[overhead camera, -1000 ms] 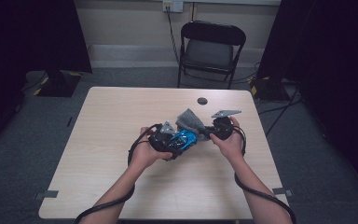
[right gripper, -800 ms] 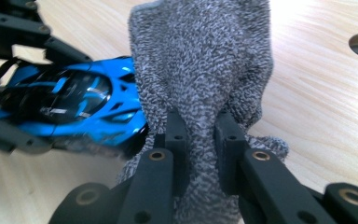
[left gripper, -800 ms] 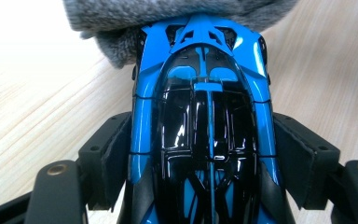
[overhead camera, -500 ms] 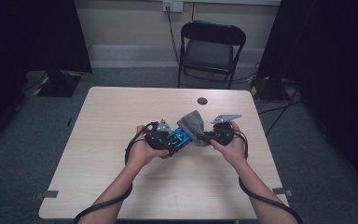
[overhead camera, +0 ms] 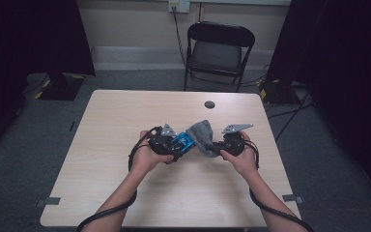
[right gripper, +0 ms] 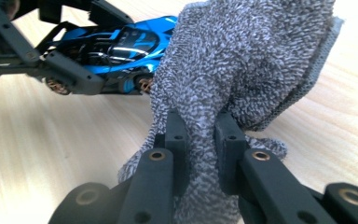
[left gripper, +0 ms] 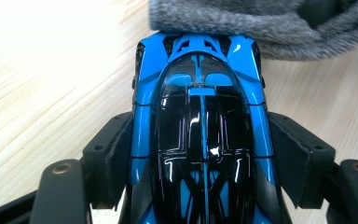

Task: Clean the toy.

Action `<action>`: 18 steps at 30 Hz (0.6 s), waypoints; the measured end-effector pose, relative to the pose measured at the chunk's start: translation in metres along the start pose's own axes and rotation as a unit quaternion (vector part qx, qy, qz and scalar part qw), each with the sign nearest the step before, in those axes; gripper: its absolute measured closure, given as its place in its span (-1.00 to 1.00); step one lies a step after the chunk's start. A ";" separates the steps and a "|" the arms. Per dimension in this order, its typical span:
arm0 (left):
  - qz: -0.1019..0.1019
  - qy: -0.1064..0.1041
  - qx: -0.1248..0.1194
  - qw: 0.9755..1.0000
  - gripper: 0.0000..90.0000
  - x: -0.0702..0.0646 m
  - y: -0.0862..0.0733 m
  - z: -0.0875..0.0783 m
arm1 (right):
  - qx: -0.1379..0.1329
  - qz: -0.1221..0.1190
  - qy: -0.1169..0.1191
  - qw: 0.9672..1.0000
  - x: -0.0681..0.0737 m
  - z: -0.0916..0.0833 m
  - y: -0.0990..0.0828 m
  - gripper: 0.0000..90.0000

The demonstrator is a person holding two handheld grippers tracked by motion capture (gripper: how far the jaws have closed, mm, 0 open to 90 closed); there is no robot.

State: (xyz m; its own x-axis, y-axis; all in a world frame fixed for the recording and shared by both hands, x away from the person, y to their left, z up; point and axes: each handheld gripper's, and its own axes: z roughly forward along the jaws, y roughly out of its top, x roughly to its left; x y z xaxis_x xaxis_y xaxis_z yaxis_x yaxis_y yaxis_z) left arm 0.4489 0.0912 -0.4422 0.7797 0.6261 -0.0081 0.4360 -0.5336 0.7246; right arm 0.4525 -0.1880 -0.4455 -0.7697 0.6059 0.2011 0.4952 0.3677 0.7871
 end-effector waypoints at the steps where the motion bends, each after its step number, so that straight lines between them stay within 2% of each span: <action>1: 0.000 0.000 -0.001 1.000 -0.37 0.001 0.000 0.000 | -0.002 0.003 0.006 1.000 0.001 -0.001 -0.001 0.75; 5: -0.002 0.007 -0.002 1.000 -0.37 0.003 0.001 0.000 | -0.007 0.002 0.016 1.000 0.006 -0.004 -0.007 0.75; 11: -0.014 0.010 -0.002 1.000 -0.37 0.007 -0.002 0.001 | -0.010 0.007 0.041 0.999 0.013 -0.007 -0.015 0.75; 18: -0.021 0.017 -0.002 1.000 -0.37 0.012 -0.004 -0.001 | -0.005 0.012 0.052 0.999 0.013 -0.017 -0.027 0.74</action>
State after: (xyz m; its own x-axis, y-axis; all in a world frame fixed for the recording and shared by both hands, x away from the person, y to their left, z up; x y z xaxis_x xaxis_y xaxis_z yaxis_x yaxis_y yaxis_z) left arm 0.4561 0.1019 -0.4447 0.7452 0.6667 -0.0155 0.4660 -0.5040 0.7272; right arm 0.4218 -0.2017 -0.4543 -0.7949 0.5386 0.2794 0.5112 0.3462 0.7867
